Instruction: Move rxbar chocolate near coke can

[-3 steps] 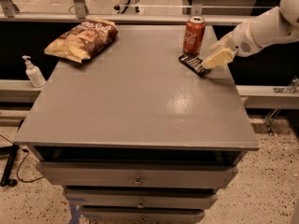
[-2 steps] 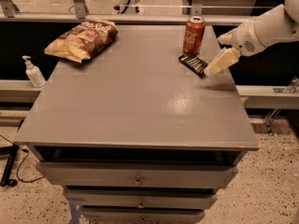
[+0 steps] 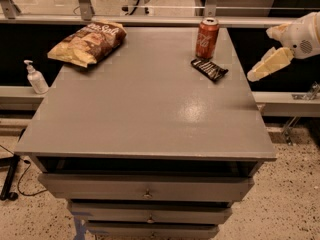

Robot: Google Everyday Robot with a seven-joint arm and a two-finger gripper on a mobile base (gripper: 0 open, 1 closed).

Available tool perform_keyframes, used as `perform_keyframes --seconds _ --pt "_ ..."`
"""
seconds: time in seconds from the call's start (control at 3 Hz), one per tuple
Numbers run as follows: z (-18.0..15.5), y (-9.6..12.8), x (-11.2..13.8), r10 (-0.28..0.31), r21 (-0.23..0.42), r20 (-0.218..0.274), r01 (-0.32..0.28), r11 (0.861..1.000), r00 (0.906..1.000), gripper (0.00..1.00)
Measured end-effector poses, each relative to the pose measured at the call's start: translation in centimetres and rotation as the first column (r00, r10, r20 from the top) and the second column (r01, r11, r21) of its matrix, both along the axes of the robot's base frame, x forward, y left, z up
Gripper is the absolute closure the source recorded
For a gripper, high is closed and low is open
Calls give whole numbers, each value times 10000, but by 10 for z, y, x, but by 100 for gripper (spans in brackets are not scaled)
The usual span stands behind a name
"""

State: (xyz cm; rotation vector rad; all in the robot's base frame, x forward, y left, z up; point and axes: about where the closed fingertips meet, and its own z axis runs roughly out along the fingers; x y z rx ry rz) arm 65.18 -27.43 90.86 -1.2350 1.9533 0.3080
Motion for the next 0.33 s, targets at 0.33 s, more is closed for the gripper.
perform_keyframes --seconds 0.33 --pt "2 -4 -3 -39 50 15 38 10000 10000 0"
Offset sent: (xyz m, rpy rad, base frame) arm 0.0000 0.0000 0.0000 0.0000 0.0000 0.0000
